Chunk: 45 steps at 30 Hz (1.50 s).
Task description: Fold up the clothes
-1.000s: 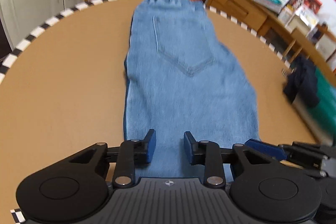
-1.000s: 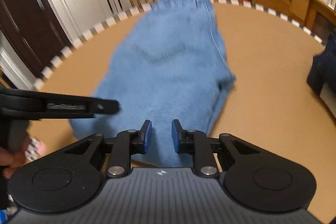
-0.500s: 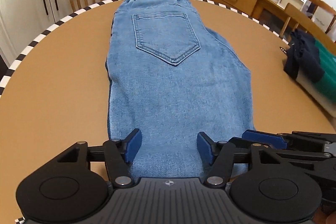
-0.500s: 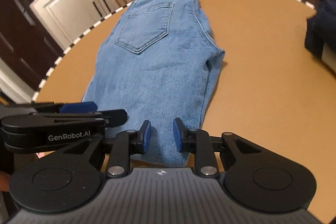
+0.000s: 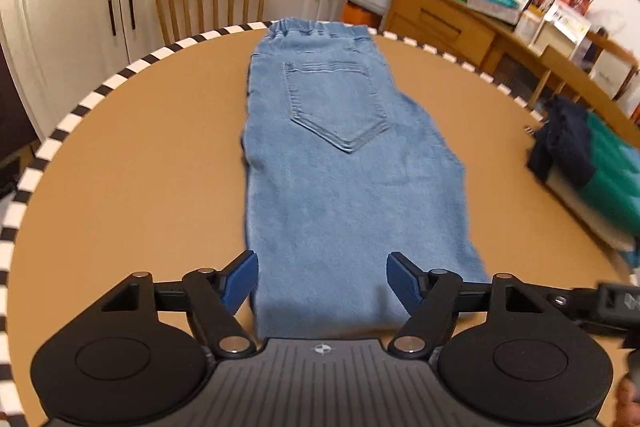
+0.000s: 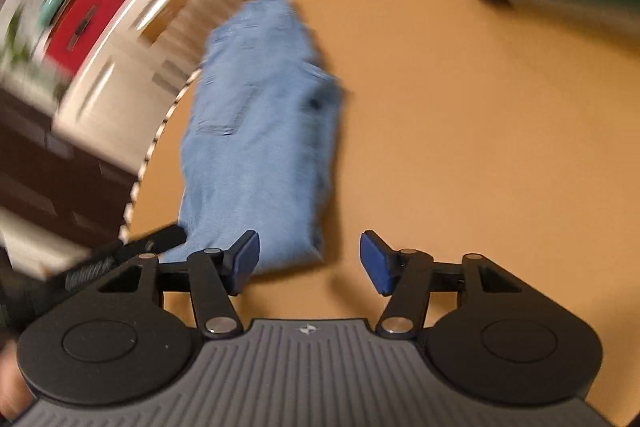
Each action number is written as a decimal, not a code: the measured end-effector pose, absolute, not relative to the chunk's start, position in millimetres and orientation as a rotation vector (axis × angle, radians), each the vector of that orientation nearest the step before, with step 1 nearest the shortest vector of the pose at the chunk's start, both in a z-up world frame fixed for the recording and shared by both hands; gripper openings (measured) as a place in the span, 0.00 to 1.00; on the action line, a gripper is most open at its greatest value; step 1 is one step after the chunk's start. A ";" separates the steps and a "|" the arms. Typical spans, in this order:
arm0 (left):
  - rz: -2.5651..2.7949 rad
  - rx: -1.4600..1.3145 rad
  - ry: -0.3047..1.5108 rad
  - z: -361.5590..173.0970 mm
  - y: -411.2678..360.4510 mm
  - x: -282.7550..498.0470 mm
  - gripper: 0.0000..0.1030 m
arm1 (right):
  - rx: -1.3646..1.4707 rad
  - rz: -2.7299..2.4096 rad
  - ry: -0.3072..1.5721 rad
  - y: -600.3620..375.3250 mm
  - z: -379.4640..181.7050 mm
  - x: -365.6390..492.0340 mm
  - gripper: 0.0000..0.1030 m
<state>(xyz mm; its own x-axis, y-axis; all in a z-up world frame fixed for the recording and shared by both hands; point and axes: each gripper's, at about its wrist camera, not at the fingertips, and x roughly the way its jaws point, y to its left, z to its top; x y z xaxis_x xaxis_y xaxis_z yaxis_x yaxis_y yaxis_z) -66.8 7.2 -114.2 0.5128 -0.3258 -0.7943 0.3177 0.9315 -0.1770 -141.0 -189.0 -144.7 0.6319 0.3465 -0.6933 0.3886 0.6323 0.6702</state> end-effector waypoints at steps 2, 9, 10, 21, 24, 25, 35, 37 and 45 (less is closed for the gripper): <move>-0.388 -0.021 0.949 -110.1 9.3 -71.9 0.71 | 1.111 -0.028 0.925 -201.6 -162.1 -147.5 0.55; -0.408 0.027 0.955 -122.1 -13.0 -66.6 0.65 | 1.407 -0.036 0.933 -209.2 -196.9 -141.2 0.53; -0.400 0.039 0.983 -127.2 -14.4 -62.5 0.63 | 1.441 -0.037 0.932 -208.4 -200.5 -139.3 0.53; -0.405 0.015 1.066 -139.2 -8.1 -50.0 0.61 | 1.514 -0.036 0.928 -192.2 -214.6 -111.9 0.50; -0.416 0.002 1.070 -140.0 -4.8 -47.9 0.61 | 1.489 -0.017 0.929 -194.4 -215.4 -106.0 0.50; -0.418 0.001 1.071 -140.1 -4.9 -47.5 0.61 | 1.477 -0.010 0.929 -194.6 -215.0 -104.7 0.50; -0.440 -0.140 1.084 -129.6 18.6 -42.3 0.61 | 1.374 -0.015 0.904 -188.2 -199.4 -99.3 0.14; -0.445 -0.255 1.095 -120.1 37.0 -40.3 0.69 | 1.412 0.031 0.872 -190.5 -192.0 -99.0 0.13; -0.350 -1.051 1.190 -150.3 118.7 -61.1 0.80 | 1.454 0.095 0.837 -197.4 -166.2 -86.5 0.13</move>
